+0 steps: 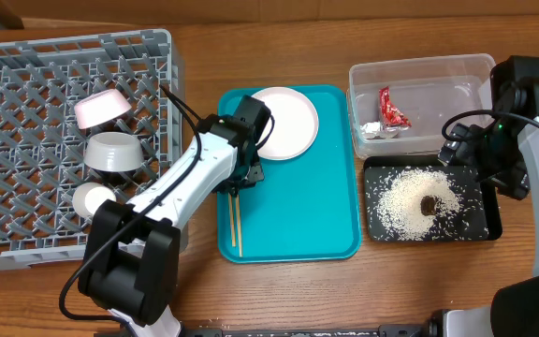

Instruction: Sort waste into correct bins and load items into the dishwasher

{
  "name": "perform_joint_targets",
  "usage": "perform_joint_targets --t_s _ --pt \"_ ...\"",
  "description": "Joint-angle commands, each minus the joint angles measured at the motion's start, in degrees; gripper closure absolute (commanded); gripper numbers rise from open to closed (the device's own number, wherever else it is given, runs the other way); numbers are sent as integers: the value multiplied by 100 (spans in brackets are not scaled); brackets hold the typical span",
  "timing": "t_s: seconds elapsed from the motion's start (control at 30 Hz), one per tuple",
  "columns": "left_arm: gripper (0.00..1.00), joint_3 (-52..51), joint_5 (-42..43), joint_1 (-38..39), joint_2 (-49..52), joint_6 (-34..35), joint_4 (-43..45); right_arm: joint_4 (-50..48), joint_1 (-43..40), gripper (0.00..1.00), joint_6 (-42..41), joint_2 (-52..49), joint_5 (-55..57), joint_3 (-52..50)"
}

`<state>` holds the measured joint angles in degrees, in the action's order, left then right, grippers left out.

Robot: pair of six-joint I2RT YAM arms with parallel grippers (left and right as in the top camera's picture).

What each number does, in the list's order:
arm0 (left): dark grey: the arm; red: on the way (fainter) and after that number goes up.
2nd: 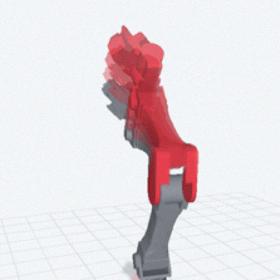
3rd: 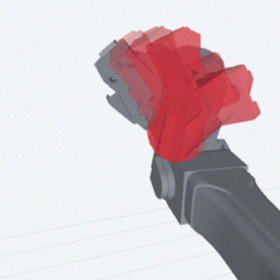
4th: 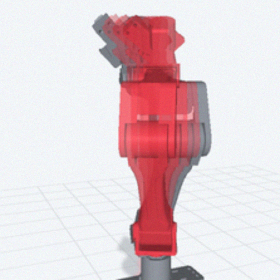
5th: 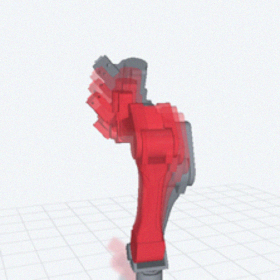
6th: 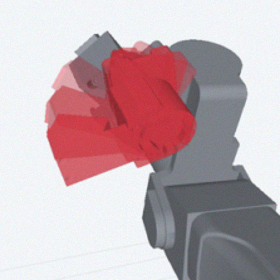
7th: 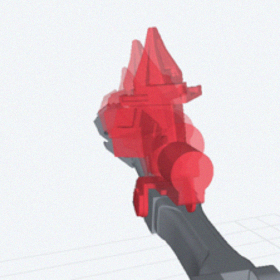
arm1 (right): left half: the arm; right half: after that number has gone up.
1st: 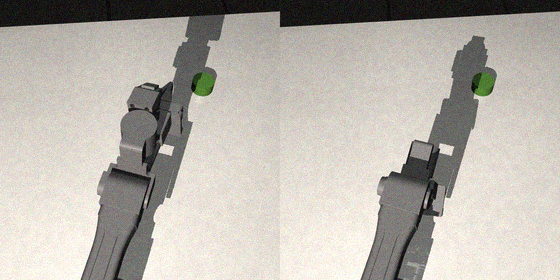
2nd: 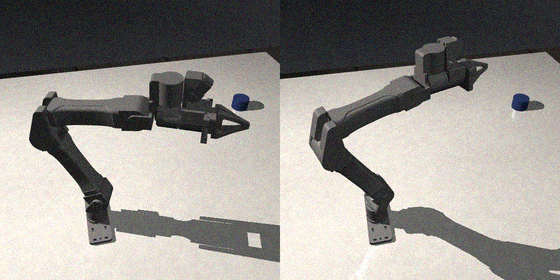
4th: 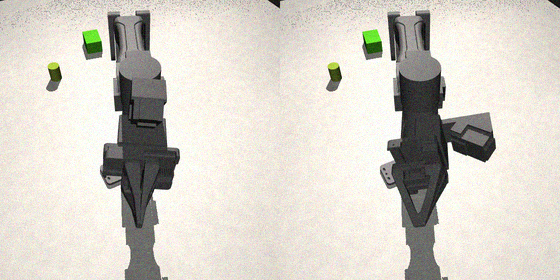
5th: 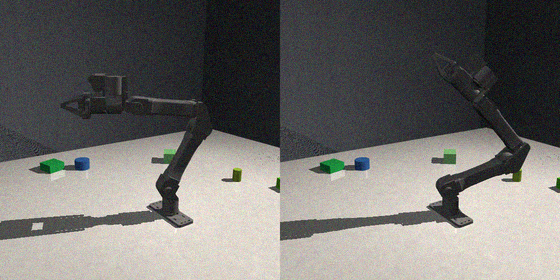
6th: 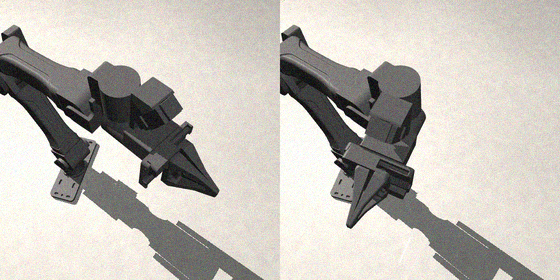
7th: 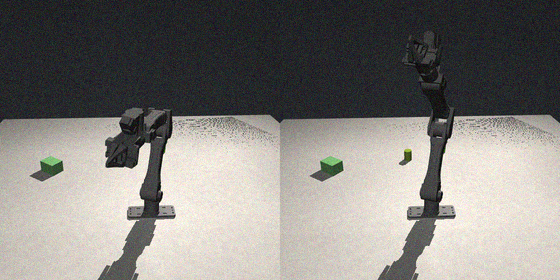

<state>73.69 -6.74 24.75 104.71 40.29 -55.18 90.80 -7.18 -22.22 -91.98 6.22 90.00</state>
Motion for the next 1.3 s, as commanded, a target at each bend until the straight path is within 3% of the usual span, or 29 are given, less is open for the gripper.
perform_joint_targets --t_s 0.0,0.3,0.73,0.97,1.07,1.27 --pt "68 -350 -114 2 55 61 205 -17 -28 0 -9 122 13 76" --pt "56 -1021 -70 2 57 35 1097 0 -28 0 -9 122 13 76" --pt "56 -1067 -66 2 57 -2 1202 -2 -28 0 -9 122 13 76" --pt "48 -1436 74 9 94 -13 1556 -4 -28 0 -9 122 13 76" --pt "53 -1467 192 9 94 -264 1646 -7 -28 0 -9 122 13 76" --pt "78 -1467 348 9 96 -304 1648 0 -28 0 -9 122 13 76"
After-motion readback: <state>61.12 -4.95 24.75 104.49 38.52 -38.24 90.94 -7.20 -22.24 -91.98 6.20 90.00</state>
